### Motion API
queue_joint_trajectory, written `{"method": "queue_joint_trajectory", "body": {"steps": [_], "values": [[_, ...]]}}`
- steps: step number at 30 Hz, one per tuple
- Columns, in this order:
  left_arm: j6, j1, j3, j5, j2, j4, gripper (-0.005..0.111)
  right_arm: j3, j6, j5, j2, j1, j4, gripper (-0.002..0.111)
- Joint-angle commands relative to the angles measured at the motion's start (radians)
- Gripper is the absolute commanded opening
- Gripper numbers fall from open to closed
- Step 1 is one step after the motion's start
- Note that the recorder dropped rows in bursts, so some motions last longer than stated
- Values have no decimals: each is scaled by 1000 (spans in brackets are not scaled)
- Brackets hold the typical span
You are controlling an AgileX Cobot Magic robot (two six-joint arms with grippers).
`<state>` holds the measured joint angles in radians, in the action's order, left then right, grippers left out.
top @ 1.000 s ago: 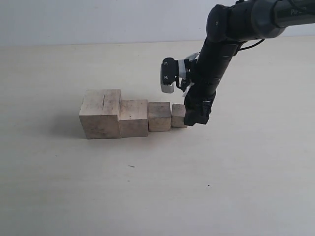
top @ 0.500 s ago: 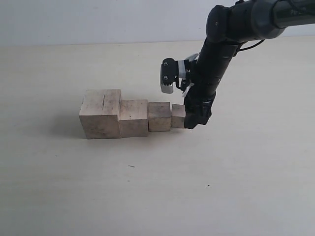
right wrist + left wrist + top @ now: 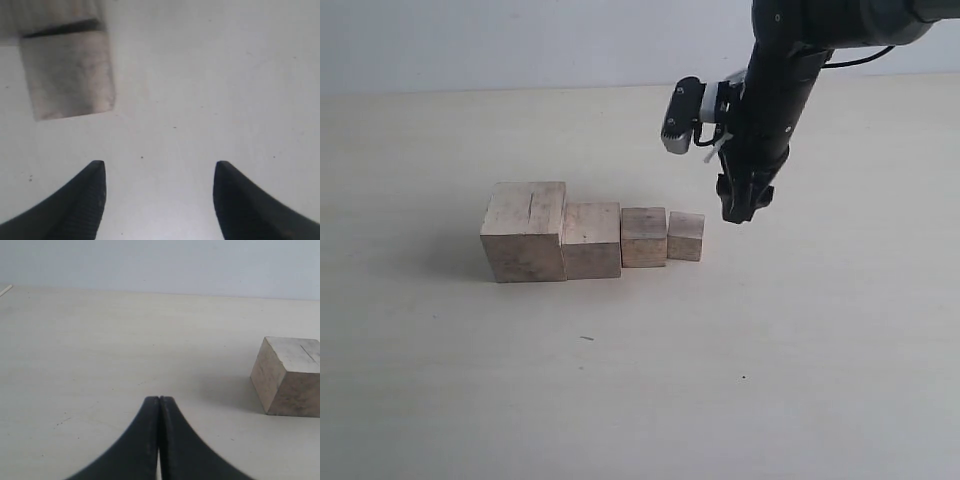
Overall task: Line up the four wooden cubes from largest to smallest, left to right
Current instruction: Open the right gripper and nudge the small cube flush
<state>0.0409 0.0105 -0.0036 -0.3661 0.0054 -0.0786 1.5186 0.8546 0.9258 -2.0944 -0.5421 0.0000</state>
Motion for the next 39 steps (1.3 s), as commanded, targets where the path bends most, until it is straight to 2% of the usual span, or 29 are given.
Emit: {"method": "queue_joint_trajectory", "body": {"steps": [1, 9, 19, 31, 34, 39], "values": [[-8, 0, 4, 12, -5, -1, 0, 4, -106, -82, -16, -4, -37, 60], [-8, 0, 4, 12, -5, -1, 0, 4, -102, -124, -90, -4, -35, 60], [-8, 0, 4, 12, -5, -1, 0, 4, -95, -151, -92, -4, 116, 60], [-8, 0, 4, 12, -5, -1, 0, 4, -95, -122, -92, -4, 121, 60], [-8, 0, 4, 12, -5, -1, 0, 4, -106, -125, -90, -4, 81, 60], [-8, 0, 4, 12, -5, -1, 0, 4, -299, -108, -21, -4, -72, 60]]}}
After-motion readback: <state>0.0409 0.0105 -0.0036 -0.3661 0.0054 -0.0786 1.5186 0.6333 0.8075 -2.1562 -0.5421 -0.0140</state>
